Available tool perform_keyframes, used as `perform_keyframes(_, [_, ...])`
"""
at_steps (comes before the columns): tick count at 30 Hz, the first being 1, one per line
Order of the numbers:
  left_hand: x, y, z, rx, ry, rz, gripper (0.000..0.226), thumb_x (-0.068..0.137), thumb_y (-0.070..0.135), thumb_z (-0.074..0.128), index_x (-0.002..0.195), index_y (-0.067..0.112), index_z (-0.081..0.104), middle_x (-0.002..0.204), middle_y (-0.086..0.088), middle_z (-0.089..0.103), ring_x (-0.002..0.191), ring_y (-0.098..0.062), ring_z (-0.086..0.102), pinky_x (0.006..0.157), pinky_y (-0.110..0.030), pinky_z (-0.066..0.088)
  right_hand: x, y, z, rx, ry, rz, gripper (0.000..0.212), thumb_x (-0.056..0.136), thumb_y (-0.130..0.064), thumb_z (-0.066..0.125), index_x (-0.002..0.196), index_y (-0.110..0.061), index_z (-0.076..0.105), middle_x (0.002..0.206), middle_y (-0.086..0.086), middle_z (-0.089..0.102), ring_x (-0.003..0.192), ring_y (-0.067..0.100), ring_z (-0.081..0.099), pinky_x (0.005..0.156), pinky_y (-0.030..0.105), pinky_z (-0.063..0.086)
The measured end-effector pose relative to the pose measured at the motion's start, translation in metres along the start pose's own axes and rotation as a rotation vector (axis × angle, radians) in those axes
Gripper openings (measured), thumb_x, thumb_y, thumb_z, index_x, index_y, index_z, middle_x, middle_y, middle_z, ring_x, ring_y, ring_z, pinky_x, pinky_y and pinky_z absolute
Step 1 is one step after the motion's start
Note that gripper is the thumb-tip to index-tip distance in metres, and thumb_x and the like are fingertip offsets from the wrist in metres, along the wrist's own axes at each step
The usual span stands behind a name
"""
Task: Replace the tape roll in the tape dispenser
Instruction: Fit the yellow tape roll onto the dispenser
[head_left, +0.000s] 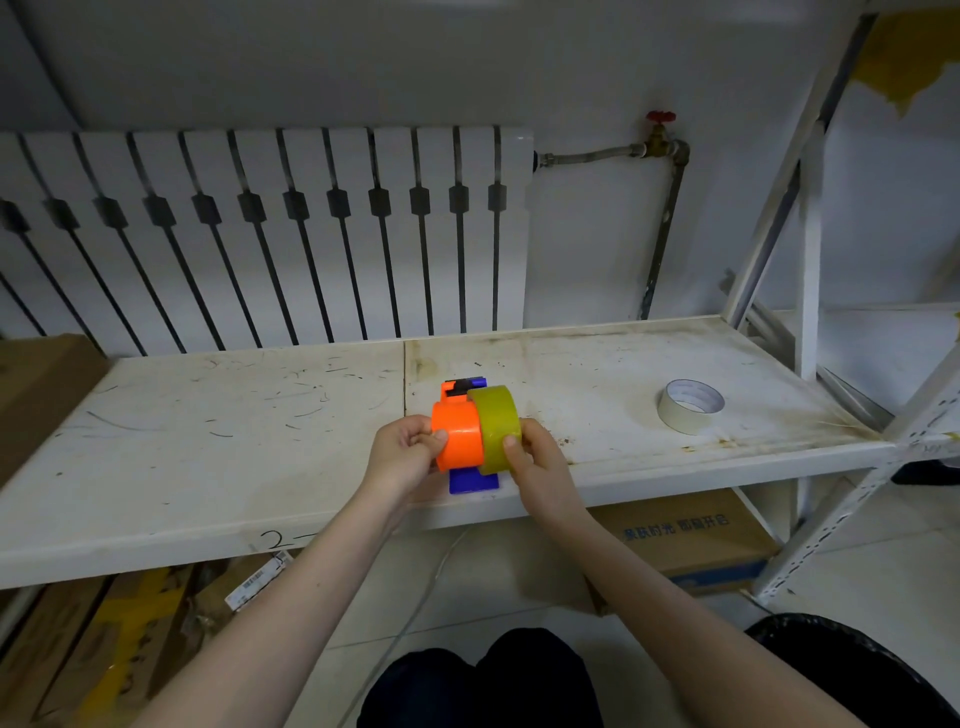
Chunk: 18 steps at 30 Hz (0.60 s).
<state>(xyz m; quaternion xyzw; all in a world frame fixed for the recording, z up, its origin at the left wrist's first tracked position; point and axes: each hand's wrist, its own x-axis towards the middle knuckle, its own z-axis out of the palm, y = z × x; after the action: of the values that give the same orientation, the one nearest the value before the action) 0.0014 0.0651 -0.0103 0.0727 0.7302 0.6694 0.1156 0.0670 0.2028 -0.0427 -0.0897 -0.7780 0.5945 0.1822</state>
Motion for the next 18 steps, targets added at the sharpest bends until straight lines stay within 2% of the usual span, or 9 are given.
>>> perform_keyframes(2, [-0.001, -0.001, 0.002, 0.012, -0.008, 0.015, 0.02, 0.092, 0.006, 0.055, 0.075, 0.016, 0.057, 0.081, -0.004, 0.06, 0.075, -0.014, 0.058, 0.061, -0.023, 0.049, -0.002, 0.0, 0.003, -0.113, -0.006, -0.017, 0.008, 0.1, -0.022, 0.04, 0.101, -0.021, 0.048, 0.111, 0.003, 0.045, 0.104, 0.014, 0.047, 0.079, 0.017, 0.044])
perform_keyframes(5, [-0.003, -0.006, 0.004, 0.026, -0.015, 0.024, 0.014, 0.092, 0.009, 0.054, 0.08, 0.015, 0.059, 0.083, -0.001, 0.062, 0.077, -0.011, 0.06, 0.067, -0.025, 0.052, -0.006, 0.0, 0.007, -0.171, -0.016, 0.0, 0.019, 0.1, -0.021, 0.041, 0.112, -0.01, 0.05, 0.121, 0.004, 0.038, 0.099, 0.002, 0.042, 0.068, -0.001, 0.04])
perform_keyframes(7, [-0.003, -0.009, 0.004, 0.019, -0.018, 0.017, 0.015, 0.092, 0.01, 0.054, 0.08, 0.015, 0.058, 0.083, -0.002, 0.063, 0.077, -0.012, 0.06, 0.068, -0.025, 0.052, -0.007, 0.002, 0.01, -0.176, -0.002, 0.004, 0.013, 0.099, -0.019, 0.043, 0.108, -0.01, 0.049, 0.122, 0.005, 0.035, 0.099, 0.003, 0.04, 0.068, -0.006, 0.036])
perform_keyframes(9, [-0.003, -0.013, 0.002, 0.018, -0.022, 0.002, 0.017, 0.092, 0.009, 0.054, 0.077, 0.016, 0.058, 0.081, -0.002, 0.062, 0.075, -0.012, 0.06, 0.064, -0.023, 0.052, -0.009, 0.003, 0.013, -0.176, 0.011, -0.011, 0.01, 0.099, -0.017, 0.044, 0.107, -0.011, 0.046, 0.121, 0.004, 0.034, 0.106, 0.009, 0.041, 0.076, 0.0, 0.04])
perform_keyframes(11, [-0.004, -0.017, 0.0, 0.015, -0.03, -0.018, 0.019, 0.092, 0.008, 0.054, 0.076, 0.016, 0.058, 0.078, -0.002, 0.061, 0.073, -0.013, 0.06, 0.06, -0.022, 0.05, -0.01, 0.007, 0.017, -0.144, 0.006, 0.001, 0.011, 0.099, -0.017, 0.043, 0.11, -0.013, 0.043, 0.119, 0.002, 0.034, 0.112, 0.015, 0.045, 0.087, 0.018, 0.047])
perform_keyframes(12, [-0.004, -0.02, 0.0, 0.008, -0.034, -0.029, 0.019, 0.092, 0.007, 0.054, 0.075, 0.015, 0.058, 0.077, -0.003, 0.061, 0.073, -0.015, 0.06, 0.06, -0.022, 0.05, -0.01, 0.008, 0.018, -0.126, 0.002, 0.019, 0.012, 0.1, -0.017, 0.042, 0.111, -0.014, 0.042, 0.119, 0.003, 0.035, 0.113, 0.017, 0.047, 0.088, 0.025, 0.049])
perform_keyframes(15, [-0.002, -0.026, -0.001, -0.012, -0.052, -0.06, 0.016, 0.093, 0.007, 0.054, 0.078, 0.012, 0.058, 0.077, -0.005, 0.062, 0.074, -0.021, 0.061, 0.063, -0.028, 0.052, -0.011, 0.015, 0.021, -0.079, -0.009, 0.069, 0.018, 0.1, -0.02, 0.041, 0.116, -0.013, 0.04, 0.124, 0.007, 0.04, 0.116, 0.02, 0.049, 0.079, 0.018, 0.048])
perform_keyframes(18, [-0.001, -0.031, -0.002, 0.001, -0.08, -0.069, 0.009, 0.094, 0.01, 0.052, 0.088, 0.008, 0.059, 0.079, -0.004, 0.063, 0.072, -0.016, 0.062, 0.059, -0.022, 0.054, -0.013, 0.023, 0.022, -0.039, -0.006, 0.132, 0.033, 0.1, -0.026, 0.04, 0.13, -0.012, 0.036, 0.133, 0.011, 0.039, 0.119, 0.019, 0.048, 0.078, 0.016, 0.049])
